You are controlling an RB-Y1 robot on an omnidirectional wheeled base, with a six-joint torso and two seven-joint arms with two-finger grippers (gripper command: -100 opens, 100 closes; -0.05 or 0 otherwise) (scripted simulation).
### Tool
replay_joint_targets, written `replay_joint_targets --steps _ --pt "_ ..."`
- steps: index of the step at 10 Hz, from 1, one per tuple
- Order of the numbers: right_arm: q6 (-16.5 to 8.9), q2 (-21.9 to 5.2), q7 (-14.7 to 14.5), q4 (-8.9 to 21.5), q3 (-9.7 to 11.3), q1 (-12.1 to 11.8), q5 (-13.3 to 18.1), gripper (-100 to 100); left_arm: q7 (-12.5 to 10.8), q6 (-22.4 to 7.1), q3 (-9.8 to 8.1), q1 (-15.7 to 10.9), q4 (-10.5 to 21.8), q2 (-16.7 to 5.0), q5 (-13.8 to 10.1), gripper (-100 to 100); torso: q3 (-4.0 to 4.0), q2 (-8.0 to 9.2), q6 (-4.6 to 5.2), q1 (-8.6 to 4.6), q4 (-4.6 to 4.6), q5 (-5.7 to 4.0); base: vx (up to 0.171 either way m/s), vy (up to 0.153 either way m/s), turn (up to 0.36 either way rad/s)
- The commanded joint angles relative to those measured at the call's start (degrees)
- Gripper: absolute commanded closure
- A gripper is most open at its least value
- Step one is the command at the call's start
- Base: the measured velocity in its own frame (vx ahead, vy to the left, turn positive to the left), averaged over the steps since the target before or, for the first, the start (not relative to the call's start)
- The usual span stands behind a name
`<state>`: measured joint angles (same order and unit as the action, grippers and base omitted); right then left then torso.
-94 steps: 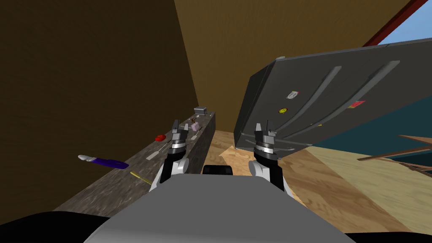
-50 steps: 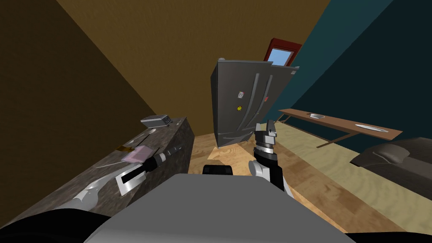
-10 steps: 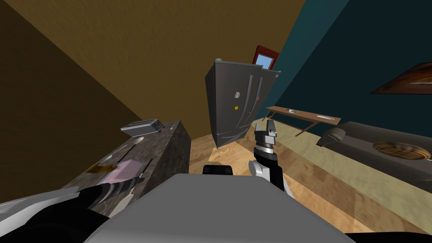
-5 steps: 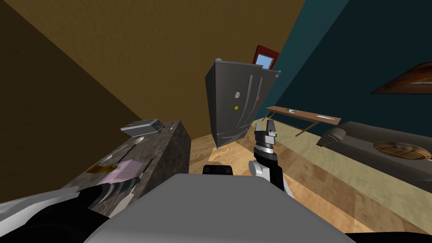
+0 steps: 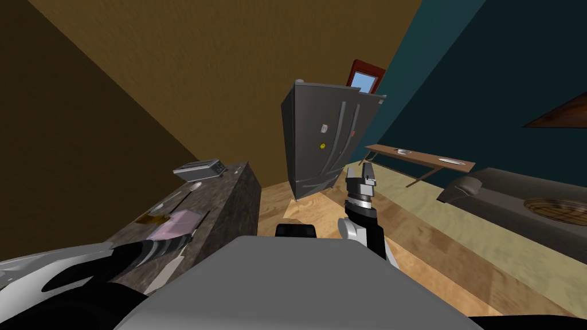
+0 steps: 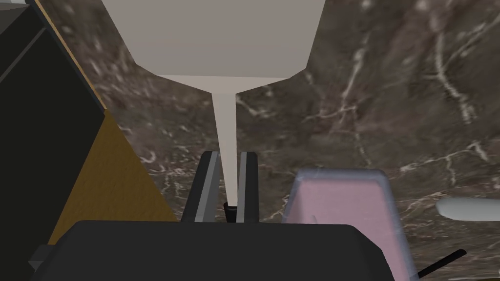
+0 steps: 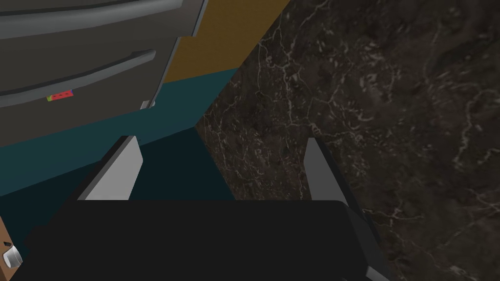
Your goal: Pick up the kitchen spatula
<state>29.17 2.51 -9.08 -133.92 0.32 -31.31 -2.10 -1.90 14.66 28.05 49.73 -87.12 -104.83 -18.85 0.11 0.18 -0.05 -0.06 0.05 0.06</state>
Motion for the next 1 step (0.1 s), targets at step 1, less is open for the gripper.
replay_joint_targets --steps 1 --pt "0.0 0.0 0.0 0.0 0.0 0.0 0.0 0 0.0 0.0 0.00 0.0 0.0 0.0 0.0 0 0.00 0.00 0.00 0.00 0.00 0.00 0.000 0.000 0.000"
